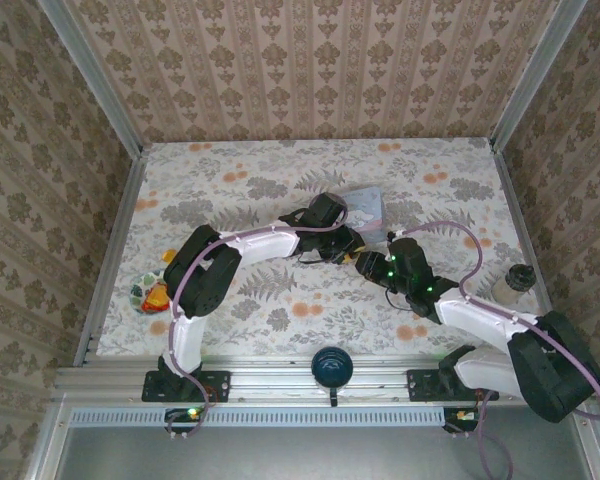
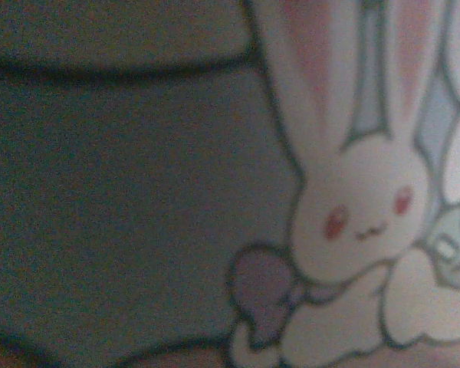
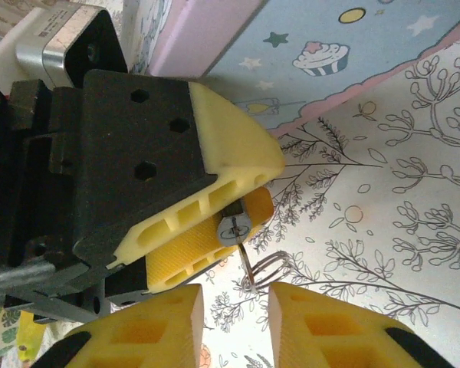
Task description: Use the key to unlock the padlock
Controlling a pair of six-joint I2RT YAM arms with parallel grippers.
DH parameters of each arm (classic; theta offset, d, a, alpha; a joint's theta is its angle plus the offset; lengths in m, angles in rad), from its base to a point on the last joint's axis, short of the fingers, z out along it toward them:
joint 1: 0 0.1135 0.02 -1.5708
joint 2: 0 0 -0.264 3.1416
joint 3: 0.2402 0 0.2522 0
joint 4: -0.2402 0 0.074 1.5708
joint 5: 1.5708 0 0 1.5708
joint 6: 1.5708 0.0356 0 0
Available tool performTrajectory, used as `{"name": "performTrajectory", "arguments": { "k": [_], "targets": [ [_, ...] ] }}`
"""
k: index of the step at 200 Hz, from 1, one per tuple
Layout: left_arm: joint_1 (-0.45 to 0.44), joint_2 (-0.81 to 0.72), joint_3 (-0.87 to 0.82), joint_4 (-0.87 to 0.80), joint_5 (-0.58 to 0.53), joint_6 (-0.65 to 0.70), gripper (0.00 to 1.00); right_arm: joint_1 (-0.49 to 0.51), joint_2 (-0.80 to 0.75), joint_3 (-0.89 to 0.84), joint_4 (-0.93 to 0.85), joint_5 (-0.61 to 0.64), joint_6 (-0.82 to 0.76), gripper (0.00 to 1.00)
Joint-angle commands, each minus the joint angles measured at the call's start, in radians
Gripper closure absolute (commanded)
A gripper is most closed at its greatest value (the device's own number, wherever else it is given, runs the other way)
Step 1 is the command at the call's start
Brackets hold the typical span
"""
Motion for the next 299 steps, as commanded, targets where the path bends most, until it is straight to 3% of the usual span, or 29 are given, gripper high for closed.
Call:
{"name": "performTrajectory", "arguments": {
  "k": [1,52,94,114,152,167,212,299],
  "targets": [
    [-0.01,0.02,-0.032,-0.068,0.097,-0.068,0.76,-0.003,0.017,0.029,0.046,-0.016,-0.007,0.77],
    [-0.018,0.022,-0.022,-0.062,0.109,-0.068,0.76,-0.005,0.067,0.029,0.084,-0.001,0.006,0.82],
    [-0.032,0.021,-0.011,-0.054,0.127,-0.068,0.74,-0.005,0.143,0.025,0.204,0.008,0.039,0.99],
    [-0.032,0.011,-0.019,-0.024,0.129,-0.057,0.62,-0.006,0.166,0.018,0.258,0.022,0.058,1.0],
    [-0.021,-0.049,-0.05,-0.019,0.093,0.001,0.23,-0.016,0.181,0.012,0.294,0.047,0.076,1.0],
    [-0.014,-0.08,-0.074,-0.02,0.067,0.028,0.17,-0.022,0.184,0.013,0.295,0.051,0.083,1.0],
    [0.005,-0.18,-0.19,0.024,-0.054,0.088,0.17,-0.028,0.191,0.006,0.294,0.073,0.119,1.0],
    [-0.002,-0.207,-0.387,0.511,-0.286,0.096,0.31,-0.048,0.243,-0.027,0.366,0.065,0.19,1.0]
  ]
}}
